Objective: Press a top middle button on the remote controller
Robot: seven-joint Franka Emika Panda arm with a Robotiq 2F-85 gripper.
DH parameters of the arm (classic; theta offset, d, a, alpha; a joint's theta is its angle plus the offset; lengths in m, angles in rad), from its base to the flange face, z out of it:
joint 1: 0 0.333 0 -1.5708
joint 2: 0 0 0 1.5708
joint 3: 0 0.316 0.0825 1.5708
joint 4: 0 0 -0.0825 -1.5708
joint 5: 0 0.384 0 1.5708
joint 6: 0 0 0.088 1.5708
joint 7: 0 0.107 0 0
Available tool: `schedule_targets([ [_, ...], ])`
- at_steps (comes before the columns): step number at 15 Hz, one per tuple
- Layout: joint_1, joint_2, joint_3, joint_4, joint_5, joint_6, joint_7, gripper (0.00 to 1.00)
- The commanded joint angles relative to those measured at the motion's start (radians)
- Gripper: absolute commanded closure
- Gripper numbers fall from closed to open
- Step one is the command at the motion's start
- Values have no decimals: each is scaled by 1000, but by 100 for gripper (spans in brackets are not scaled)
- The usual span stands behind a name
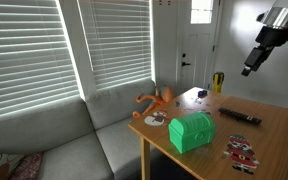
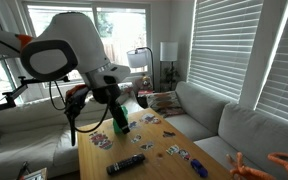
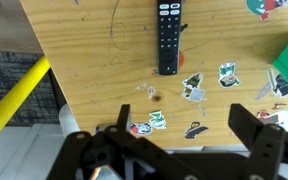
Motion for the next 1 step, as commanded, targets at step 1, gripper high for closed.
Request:
schedule_targets([
  [1, 1, 0, -1, 2, -1, -2, 1, 0],
])
